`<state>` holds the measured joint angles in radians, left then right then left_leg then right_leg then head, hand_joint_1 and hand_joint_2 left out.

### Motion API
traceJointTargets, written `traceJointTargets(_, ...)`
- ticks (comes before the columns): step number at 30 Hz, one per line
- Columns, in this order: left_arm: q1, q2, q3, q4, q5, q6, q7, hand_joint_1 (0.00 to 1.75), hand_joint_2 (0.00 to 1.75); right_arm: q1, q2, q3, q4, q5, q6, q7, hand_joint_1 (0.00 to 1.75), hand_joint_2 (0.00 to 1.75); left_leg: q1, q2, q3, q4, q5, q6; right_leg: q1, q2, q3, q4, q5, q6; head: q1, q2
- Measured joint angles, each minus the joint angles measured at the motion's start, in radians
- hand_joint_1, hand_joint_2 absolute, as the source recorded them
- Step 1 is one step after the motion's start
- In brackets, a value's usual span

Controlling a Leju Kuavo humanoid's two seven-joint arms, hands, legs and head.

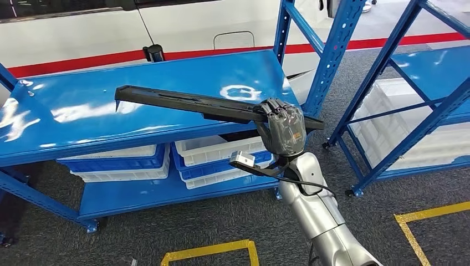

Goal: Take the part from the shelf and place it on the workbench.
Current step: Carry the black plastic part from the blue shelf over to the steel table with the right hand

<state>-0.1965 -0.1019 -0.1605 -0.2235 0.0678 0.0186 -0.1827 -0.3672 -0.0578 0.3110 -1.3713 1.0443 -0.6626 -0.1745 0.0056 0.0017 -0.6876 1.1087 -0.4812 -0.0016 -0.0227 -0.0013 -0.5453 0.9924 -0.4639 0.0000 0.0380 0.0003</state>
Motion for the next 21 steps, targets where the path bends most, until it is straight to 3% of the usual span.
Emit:
traceJointTargets(2, 0.0, 0.001, -0.001, 0.0, -0.007, 0.0, -0.003, 0.0, 0.0, 0.01, 0.0, -0.005, -0.009, 0.002, -0.001, 0.0, 1.75, 1.75, 0.003, 0.0, -0.036, 0.129, -0.075, -0.007, 0.002, 0.0, -0.024, 0.001, 0.019, -0.003, -0.001, 0.0)
traceJointTargets(3, 0.001, 0.001, -0.001, 0.0, -0.009, 0.0, -0.004, 0.0, 0.0, 0.018, 0.0, -0.008, -0.011, 0.002, -0.001, -0.001, 1.75, 1.75, 0.004, 0.0, -0.039, 0.168, -0.085, -0.008, 0.002, 0.0, -0.036, 0.002, 0.028, -0.001, -0.001, 0.0)
traceJointTargets(4, 0.001, 0.001, -0.001, 0.0, -0.01, 0.0, -0.005, 0.0, 0.0, 0.026, 0.0, -0.011, -0.014, 0.003, -0.001, -0.001, 1.75, 1.75, 0.005, 0.0, -0.024, 0.171, -0.073, -0.008, 0.003, 0.0, -0.048, 0.003, 0.037, 0.001, -0.001, 0.0)
traceJointTargets(6, 0.001, 0.001, -0.001, 0.0, -0.01, 0.0, -0.008, 0.0, 0.0, 0.04, 0.0, -0.015, -0.02, 0.003, -0.001, -0.001, 1.75, 1.75, 0.005, -0.001, 0.062, 0.07, -0.028, -0.002, 0.003, 0.001, -0.067, 0.005, 0.052, 0.008, -0.001, 0.0)
traceJointTargets(8, 0.001, 0.0, -0.001, 0.0, -0.009, 0.001, -0.011, 0.0, 0.0, 0.047, 0.001, -0.019, -0.028, 0.002, -0.001, -0.001, 1.75, 1.75, 0.001, -0.004, 0.153, -0.064, -0.017, 0.009, 0.005, 0.001, -0.079, 0.005, 0.067, 0.018, 0.001, 0.0)
traceJointTargets(9, 0.001, 0.0, 0.0, -0.001, -0.008, 0.001, -0.013, 0.0, 0.0, 0.048, 0.001, -0.021, -0.031, 0.001, -0.001, -0.001, 1.75, 1.75, -0.002, -0.005, 0.176, -0.102, -0.021, 0.015, 0.005, 0.001, -0.081, 0.005, 0.073, 0.025, 0.002, 0.0)
traceJointTargets(10, 0.002, 0.0, 0.0, -0.001, -0.008, 0.001, -0.014, 0.0, 0.0, 0.048, 0.002, -0.024, -0.034, 0.0, 0.0, -0.001, 1.75, 1.75, -0.006, -0.006, 0.179, -0.114, -0.022, 0.021, 0.005, 0.0, -0.083, 0.002, 0.08, 0.032, 0.002, 0.0)
traceJointTargets(12, 0.004, -0.002, 0.0, -0.001, -0.006, 0.001, -0.015, 0.0, 0.0, 0.052, 0.003, -0.029, -0.039, -0.002, 0.0, -0.001, 1.75, 1.75, -0.009, -0.003, 0.169, -0.119, -0.005, 0.037, 0.004, 0.0, -0.088, 0.001, 0.089, 0.045, 0.003, 0.0)
traceJointTargets(13, 0.005, -0.003, 0.0, -0.001, -0.006, 0.001, -0.016, 0.0, 0.0, 0.054, 0.002, -0.033, -0.041, -0.003, 0.0, -0.001, 1.75, 1.75, -0.007, -0.001, 0.163, -0.124, 0.008, 0.046, 0.005, 0.0, -0.097, 0.014, 0.077, 0.045, 0.003, 0.0)
traceJointTargets(14, 0.005, -0.004, 0.0, -0.001, -0.005, 0.001, -0.016, 0.0, 0.0, 0.057, 0.002, -0.036, -0.044, -0.004, 0.0, 0.0, 1.75, 1.75, -0.005, 0.001, 0.153, -0.129, 0.022, 0.055, 0.005, 0.001, -0.113, 0.045, 0.048, 0.042, 0.004, 0.0)
traceJointTargets(16, 0.006, -0.006, 0.0, -0.001, -0.004, 0.001, -0.017, 0.0, 0.0, 0.063, 0.001, -0.04, -0.046, -0.005, 0.0, 0.0, 1.75, 1.75, -0.005, 0.003, 0.127, -0.132, 0.046, 0.065, 0.005, 0.001, -0.155, 0.167, -0.038, 0.031, 0.006, 0.0)
traceJointTargets(18, 0.008, -0.008, 0.0, -0.001, -0.004, 0.001, -0.017, 0.0, 0.0, 0.071, 0.0, -0.043, -0.047, -0.006, 0.0, 0.001, 1.75, 1.75, -0.006, 0.004, 0.098, -0.131, 0.067, 0.066, 0.004, 0.001, -0.177, 0.284, -0.09, 0.037, 0.006, 0.0)
traceJointTargets(19, 0.008, -0.008, 0.0, -0.001, -0.004, 0.001, -0.017, 0.0, 0.0, 0.075, -0.001, -0.045, -0.047, -0.006, 0.0, 0.001, 1.75, 1.75, -0.006, 0.004, 0.084, -0.13, 0.078, 0.064, 0.004, 0.001, -0.165, 0.299, -0.09, 0.045, 0.005, 0.0)
traceJointTargets(20, 0.009, -0.008, 0.0, -0.001, -0.004, 0.001, -0.017, 0.0, 0.0, 0.078, -0.001, -0.046, -0.048, -0.007, 0.0, 0.001, 1.75, 1.75, -0.006, 0.004, 0.07, -0.129, 0.088, 0.062, 0.004, 0.001, -0.133, 0.274, -0.075, 0.054, 0.005, 0.0)
traceJointTargets(21, 0.009, -0.008, 0.0, -0.001, -0.004, 0.001, -0.017, 0.0, 0.0, 0.079, -0.001, -0.048, -0.049, -0.009, 0.001, 0.0, 1.75, 1.75, -0.006, 0.004, 0.058, -0.127, 0.097, 0.059, 0.004, 0.001, -0.084, 0.214, -0.057, 0.06, 0.006, 0.0)
